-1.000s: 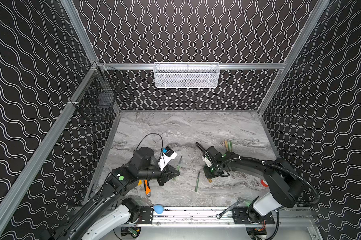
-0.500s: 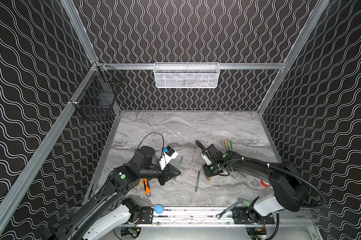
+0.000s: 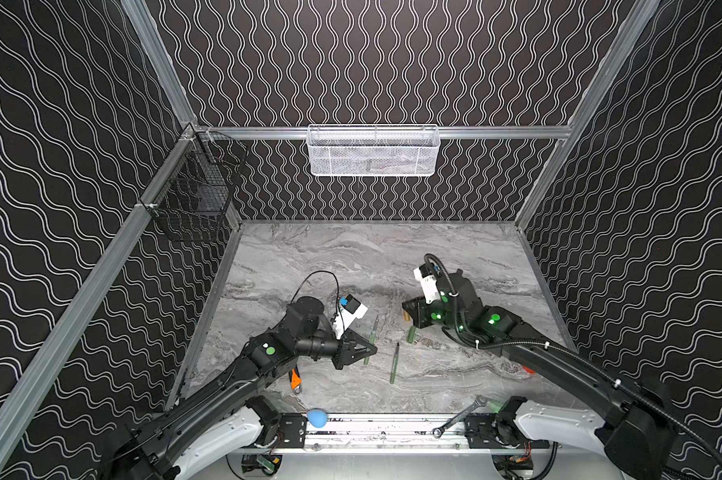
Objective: Insert the pens into the pen caps
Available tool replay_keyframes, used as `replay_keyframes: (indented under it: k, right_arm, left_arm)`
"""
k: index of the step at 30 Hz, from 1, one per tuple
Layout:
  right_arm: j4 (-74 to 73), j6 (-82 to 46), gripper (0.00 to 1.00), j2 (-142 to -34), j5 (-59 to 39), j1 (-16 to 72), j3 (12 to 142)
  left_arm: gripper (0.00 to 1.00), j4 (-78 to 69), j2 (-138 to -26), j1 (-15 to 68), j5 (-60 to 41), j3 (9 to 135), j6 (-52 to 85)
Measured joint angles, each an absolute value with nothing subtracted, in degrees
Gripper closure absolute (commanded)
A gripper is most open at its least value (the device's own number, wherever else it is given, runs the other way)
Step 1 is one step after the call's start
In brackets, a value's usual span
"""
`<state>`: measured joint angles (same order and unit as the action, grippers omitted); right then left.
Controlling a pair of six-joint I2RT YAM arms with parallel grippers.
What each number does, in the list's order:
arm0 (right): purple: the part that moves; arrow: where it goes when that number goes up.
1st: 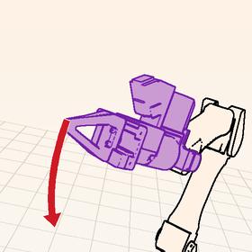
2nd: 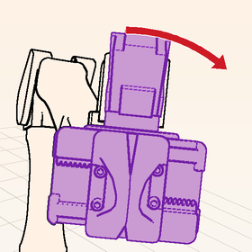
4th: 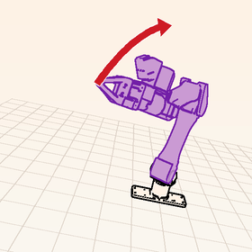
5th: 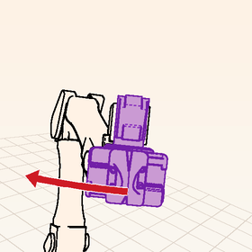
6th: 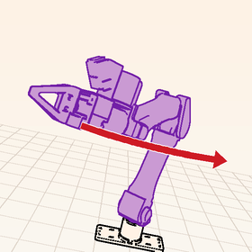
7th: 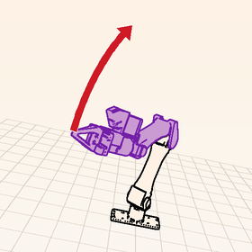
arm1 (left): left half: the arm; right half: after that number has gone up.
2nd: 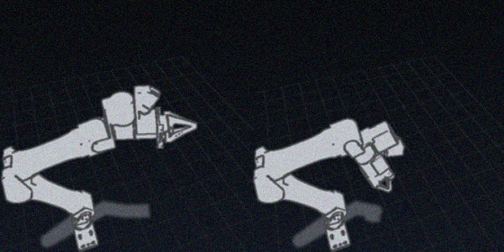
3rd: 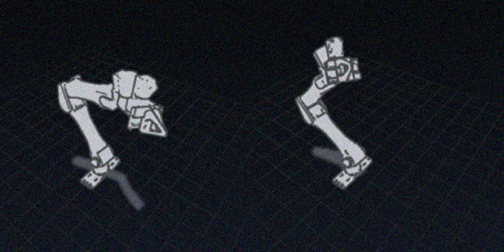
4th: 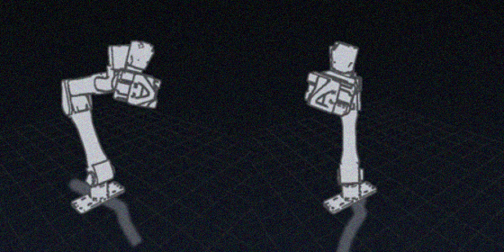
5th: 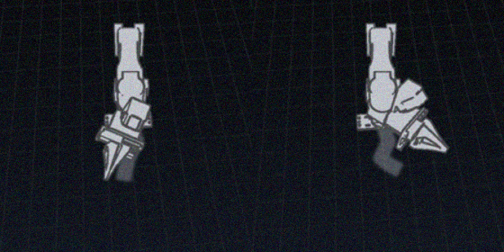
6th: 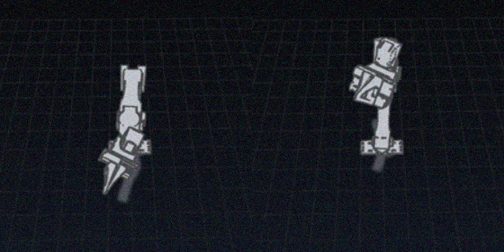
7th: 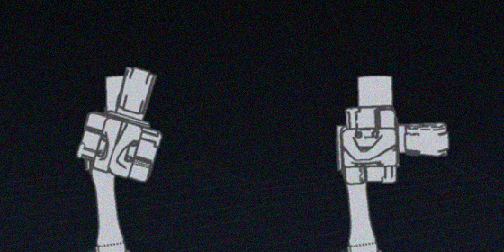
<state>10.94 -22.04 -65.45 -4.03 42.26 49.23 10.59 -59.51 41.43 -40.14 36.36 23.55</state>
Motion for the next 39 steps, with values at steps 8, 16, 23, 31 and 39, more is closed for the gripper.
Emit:
replay_keyframes:
  k: [8, 16, 23, 31, 39]
  right_arm:
    - [-8.97, -23.44, 0.88, -61.98, -7.2, 42.26, 46.39]
    - [-18.61, -24.99, 0.88, -63.86, -11.05, 44.1, 46.96]
    - [-20.88, -24.38, 0.87, -64.99, -12.73, 48.01, 48.88]
    - [-20.53, -23.94, 0.87, -64.9, -12.71, 49.19, 48.86]
    - [-19.94, -23.75, 0.87, -64.6, -12.69, 49.45, 48.8]
  left_arm:
    - [1.0, 2.33, -60.73, 41.65, -41.76, 33.8, 26.85]
    - [1.0, -0.32, -62.0, 41.67, -42.81, 33.78, 27.03]
    - [1.0, 0.03, -60.62, 41.67, -42.3, 33.95, 26.94]
    - [1.0, 0.38, -59.31, 41.67, -40.88, 33.95, 26.74]
    - [1.0, 1.48, -57.95, 41.65, -39.22, 34.04, 26.52]
